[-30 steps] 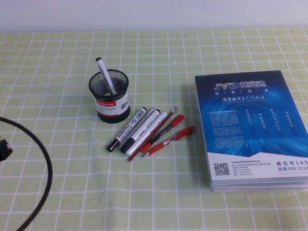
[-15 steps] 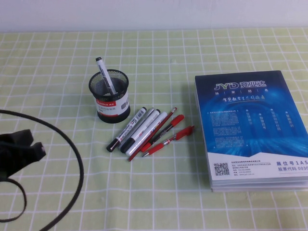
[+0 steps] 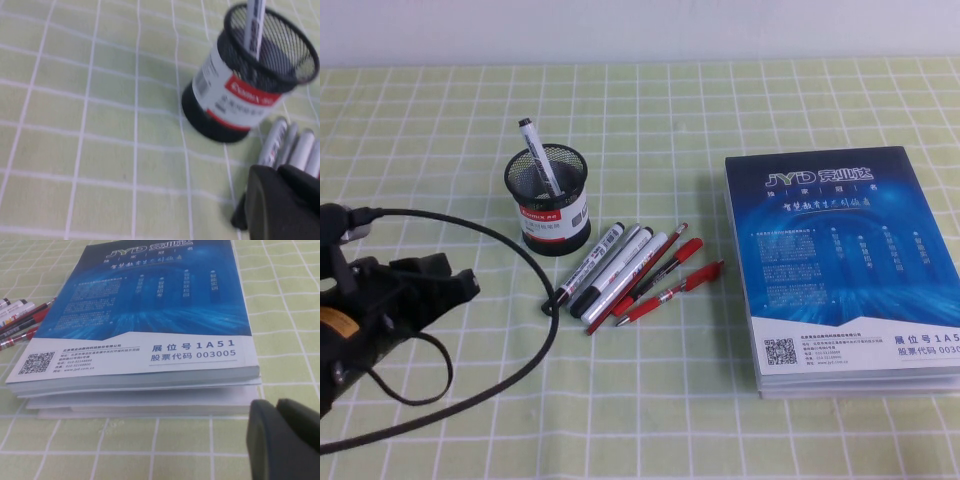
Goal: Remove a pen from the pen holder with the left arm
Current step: Pick up the pen from the pen holder
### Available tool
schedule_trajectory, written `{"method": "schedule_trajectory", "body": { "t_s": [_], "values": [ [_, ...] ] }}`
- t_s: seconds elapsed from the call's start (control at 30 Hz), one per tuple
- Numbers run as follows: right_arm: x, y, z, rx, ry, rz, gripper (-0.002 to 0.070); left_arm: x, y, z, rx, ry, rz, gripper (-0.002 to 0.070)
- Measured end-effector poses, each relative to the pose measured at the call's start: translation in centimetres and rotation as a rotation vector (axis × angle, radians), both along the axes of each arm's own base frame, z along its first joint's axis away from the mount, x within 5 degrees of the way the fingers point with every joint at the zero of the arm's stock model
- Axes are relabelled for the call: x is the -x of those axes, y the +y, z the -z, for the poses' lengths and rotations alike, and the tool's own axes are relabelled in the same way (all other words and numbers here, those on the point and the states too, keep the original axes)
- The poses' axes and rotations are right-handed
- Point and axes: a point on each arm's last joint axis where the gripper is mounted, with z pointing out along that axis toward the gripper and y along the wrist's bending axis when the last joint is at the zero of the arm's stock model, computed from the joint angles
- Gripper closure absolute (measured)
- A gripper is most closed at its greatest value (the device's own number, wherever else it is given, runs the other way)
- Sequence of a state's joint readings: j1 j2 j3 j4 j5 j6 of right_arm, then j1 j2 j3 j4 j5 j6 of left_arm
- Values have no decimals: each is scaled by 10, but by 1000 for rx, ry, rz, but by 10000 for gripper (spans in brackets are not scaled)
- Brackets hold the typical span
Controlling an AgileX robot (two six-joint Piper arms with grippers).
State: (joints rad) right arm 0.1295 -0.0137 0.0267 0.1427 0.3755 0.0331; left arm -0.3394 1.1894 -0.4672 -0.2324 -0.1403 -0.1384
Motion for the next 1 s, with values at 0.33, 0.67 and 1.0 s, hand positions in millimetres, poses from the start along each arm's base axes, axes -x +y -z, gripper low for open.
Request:
{"method": "schedule_trajectory", "body": {
  "t_s": [0.33,0.67,1.0],
  "values": [
    [0,0,0,0,0,0,691,-33,-14,-29,25,-154,45,649],
    [0,0,0,0,0,0,691,-78,-36,-44,70,-175,87,320],
    [0,0,0,0,0,0,691,-131,-52,-39,144,-131,41,288]
  ]
}}
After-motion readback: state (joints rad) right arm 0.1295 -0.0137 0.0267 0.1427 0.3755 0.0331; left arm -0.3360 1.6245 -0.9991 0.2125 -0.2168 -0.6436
